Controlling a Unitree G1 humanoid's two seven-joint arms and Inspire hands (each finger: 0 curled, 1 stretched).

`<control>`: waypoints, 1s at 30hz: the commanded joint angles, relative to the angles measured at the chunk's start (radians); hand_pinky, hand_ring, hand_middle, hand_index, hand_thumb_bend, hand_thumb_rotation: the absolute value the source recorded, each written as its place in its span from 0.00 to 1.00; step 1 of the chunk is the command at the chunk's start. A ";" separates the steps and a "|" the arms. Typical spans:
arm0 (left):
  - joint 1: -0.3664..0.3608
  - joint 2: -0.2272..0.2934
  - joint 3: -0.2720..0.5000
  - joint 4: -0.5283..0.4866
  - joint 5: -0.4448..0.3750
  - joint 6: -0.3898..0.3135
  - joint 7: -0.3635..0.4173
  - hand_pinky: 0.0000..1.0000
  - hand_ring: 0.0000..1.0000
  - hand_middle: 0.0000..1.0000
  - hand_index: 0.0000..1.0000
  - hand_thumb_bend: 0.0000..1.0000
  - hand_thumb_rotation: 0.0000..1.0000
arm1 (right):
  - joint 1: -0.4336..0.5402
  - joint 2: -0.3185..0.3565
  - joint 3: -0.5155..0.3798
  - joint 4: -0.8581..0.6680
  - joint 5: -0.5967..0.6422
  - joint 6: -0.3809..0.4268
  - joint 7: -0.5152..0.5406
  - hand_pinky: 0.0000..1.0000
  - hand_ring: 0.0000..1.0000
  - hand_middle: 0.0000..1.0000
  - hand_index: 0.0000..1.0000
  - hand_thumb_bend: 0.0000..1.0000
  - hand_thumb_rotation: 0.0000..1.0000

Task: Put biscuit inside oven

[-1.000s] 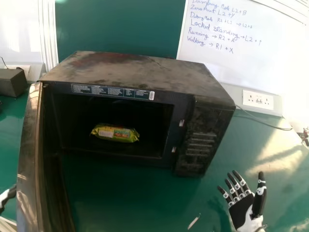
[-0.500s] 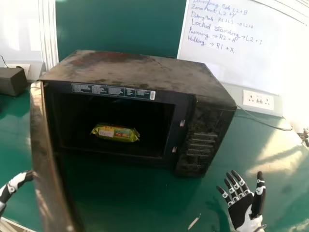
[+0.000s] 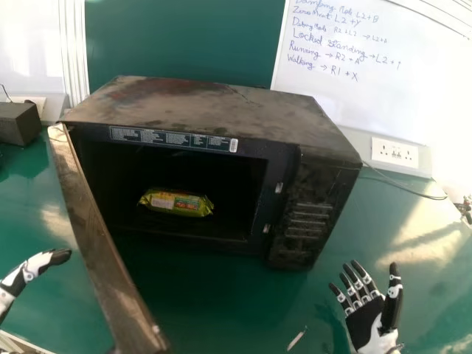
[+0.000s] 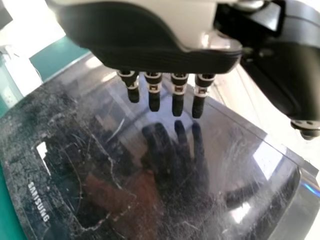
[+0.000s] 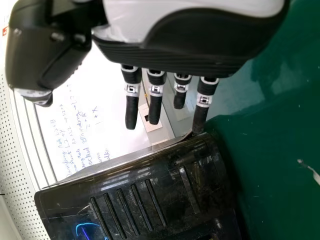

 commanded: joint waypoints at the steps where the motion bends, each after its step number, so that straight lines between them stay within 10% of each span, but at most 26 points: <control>1: -0.019 0.028 0.014 -0.017 -0.014 0.027 -0.014 1.00 1.00 1.00 0.96 0.73 0.86 | 0.001 0.007 -0.001 -0.015 -0.002 0.011 -0.006 0.87 0.90 0.91 0.83 0.84 0.89; 30: -0.472 0.135 -0.111 0.172 0.082 0.147 -0.096 1.00 1.00 1.00 0.96 0.70 0.86 | -0.004 0.019 -0.001 -0.011 0.003 0.032 0.004 0.74 0.86 0.89 0.81 0.87 0.98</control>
